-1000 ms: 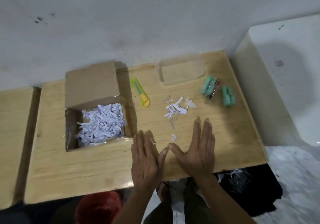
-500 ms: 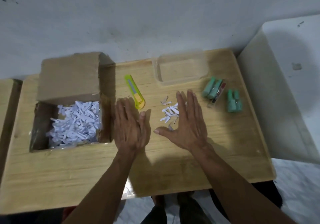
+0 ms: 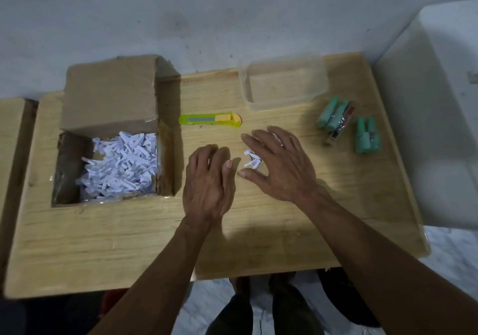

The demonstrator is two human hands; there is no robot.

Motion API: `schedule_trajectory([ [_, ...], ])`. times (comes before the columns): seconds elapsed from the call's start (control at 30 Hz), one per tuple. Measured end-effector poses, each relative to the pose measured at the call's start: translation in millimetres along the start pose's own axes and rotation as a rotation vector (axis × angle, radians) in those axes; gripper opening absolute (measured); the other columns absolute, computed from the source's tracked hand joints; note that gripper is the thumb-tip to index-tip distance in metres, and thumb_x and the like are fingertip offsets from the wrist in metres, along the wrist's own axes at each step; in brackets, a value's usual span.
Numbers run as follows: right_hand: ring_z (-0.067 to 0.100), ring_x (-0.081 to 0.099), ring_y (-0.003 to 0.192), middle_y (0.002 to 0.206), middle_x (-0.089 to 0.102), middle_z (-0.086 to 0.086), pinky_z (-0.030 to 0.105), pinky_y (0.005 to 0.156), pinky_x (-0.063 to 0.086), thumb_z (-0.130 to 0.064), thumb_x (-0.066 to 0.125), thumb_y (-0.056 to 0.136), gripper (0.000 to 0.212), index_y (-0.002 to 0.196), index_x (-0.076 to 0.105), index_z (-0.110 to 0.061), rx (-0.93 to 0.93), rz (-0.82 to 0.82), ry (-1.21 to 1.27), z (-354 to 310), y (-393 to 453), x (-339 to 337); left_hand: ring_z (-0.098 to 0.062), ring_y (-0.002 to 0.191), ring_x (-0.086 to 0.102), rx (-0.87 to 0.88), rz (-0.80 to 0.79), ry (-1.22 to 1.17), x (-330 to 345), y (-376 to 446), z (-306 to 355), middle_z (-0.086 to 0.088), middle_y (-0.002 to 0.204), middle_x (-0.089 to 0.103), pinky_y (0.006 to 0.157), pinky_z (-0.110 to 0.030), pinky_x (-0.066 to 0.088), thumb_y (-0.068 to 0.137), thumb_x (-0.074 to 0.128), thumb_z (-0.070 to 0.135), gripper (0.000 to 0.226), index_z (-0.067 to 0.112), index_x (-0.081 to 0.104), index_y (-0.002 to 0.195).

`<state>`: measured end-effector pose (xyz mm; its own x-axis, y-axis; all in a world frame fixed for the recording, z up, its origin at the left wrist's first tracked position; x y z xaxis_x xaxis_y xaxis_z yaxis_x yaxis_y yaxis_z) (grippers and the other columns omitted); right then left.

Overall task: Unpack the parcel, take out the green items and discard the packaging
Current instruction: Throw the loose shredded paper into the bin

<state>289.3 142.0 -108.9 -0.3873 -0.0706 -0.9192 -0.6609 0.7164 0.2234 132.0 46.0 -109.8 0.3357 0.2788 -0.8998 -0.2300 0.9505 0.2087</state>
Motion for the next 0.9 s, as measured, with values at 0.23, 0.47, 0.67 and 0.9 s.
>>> schedule_trajectory([
  [0.23, 0.022, 0.056, 0.083, 0.088, 0.061, 0.003, 0.037, 0.078, 0.049, -0.035, 0.054, 0.1, 0.026, 0.098, 0.069, -0.014, 0.059, 0.191, -0.03, -26.6, -34.2, 3.8, -0.025, 0.069, 0.05, 0.068, 0.025, 0.157, 1.1, -7.3, 6.8, -0.005, 0.076, 0.058, 0.06, -0.037, 0.035, 0.107, 0.042, 0.039, 0.038, 0.012, 0.062, 0.089],
  [0.47, 0.014, 0.064, 0.078, 0.09, 0.071, 0.0, 0.029, 0.07, 0.054, -0.032, 0.052, 0.101, 0.027, 0.099, 0.072, -0.014, 0.31, 0.234, -0.052, -43.8, -77.0, 10.6, -0.027, 0.048, 0.058, 0.067, 0.042, 0.07, -8.8, -17.4, 14.7, -0.005, 0.06, 0.063, 0.046, -0.026, 0.032, 0.102, 0.044, 0.041, 0.039, 0.013, 0.066, 0.087],
  [0.67, 0.018, 0.067, 0.086, 0.086, 0.075, 0.003, 0.031, 0.074, 0.052, -0.024, 0.062, 0.094, 0.021, 0.083, 0.076, -0.012, 0.78, 0.366, 0.311, -61.1, -111.1, -38.7, -0.037, 0.048, 0.063, -0.048, -0.029, -0.175, -32.0, -43.2, 39.6, -0.015, 0.063, 0.069, 0.05, -0.032, 0.046, 0.101, 0.03, 0.057, 0.061, 0.014, 0.064, 0.128],
  [0.9, 0.028, 0.068, 0.089, 0.093, 0.075, 0.01, 0.034, 0.08, 0.05, -0.029, 0.06, 0.095, 0.025, 0.097, 0.075, -0.01, 1.153, 0.6, 0.412, -58.9, -185.5, -114.3, -0.04, 0.055, 0.064, 0.001, -0.143, -0.294, -50.5, -70.1, 125.1, -0.017, 0.061, 0.067, 0.052, -0.034, 0.041, 0.095, 0.029, 0.059, 0.065, 0.02, 0.061, 0.136],
])
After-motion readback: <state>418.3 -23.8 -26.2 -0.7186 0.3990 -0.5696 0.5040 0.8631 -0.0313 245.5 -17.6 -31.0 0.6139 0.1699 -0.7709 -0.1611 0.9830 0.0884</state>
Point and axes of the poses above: each hand's wrist, its own y-axis towards the middle knuckle, its own x-axis out of the palm, z = x × y, the point moved 2 cm from there along y, towards the middle knuckle
